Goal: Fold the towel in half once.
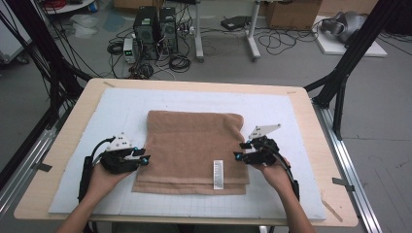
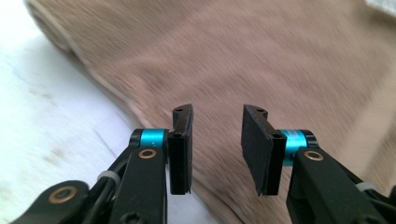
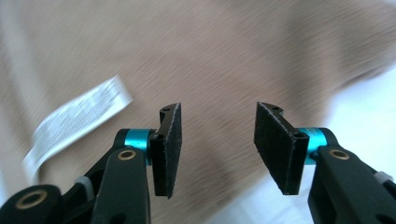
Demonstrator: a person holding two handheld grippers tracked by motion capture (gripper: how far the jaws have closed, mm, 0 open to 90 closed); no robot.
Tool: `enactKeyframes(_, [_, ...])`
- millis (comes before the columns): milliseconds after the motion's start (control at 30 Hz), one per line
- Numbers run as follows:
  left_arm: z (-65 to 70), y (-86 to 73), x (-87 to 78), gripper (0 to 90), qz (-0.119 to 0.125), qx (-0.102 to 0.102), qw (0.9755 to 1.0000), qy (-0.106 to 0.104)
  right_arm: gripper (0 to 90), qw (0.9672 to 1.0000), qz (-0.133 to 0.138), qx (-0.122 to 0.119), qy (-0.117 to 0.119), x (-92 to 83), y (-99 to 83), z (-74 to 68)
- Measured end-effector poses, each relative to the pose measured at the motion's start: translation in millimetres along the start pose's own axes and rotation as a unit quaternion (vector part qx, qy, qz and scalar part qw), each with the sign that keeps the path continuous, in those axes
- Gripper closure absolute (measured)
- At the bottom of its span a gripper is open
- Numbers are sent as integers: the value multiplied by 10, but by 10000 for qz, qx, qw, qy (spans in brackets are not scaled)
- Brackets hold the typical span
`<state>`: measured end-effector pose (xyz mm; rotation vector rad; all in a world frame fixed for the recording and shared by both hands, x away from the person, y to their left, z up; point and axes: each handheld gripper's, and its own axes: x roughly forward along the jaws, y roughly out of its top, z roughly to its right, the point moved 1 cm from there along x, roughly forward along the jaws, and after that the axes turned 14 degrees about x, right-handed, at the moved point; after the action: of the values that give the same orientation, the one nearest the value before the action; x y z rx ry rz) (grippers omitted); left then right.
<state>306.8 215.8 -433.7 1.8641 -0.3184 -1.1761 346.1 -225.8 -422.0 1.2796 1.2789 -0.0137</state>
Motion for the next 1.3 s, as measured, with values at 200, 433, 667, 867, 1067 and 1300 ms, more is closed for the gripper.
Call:
enactKeyframes(200, [146,-108,78,657,-270,277,9989,-266,555,9997,-198,-9,152,143,-231,-106])
enactKeyframes(433, [149,-101,90,864,-240,290,9991,-203,817,9996,-182,-217,45,167,-213,-105])
enactKeyframes(667, [140,-66,-45,867,29,192,9996,-210,848,9993,-153,-345,8,81,-170,-156])
enactKeyframes(867, [182,-60,-149,867,47,256,9995,-205,848,9991,-64,-413,94,-19,-120,-224])
enactKeyframes(1067, [197,-53,-288,867,195,222,9993,-233,847,9989,65,-402,218,-141,-108,-298])
enactKeyframes(1300, [214,-8,-451,867,315,282,9989,-195,847,9979,116,-521,378,-280,-48,-398])
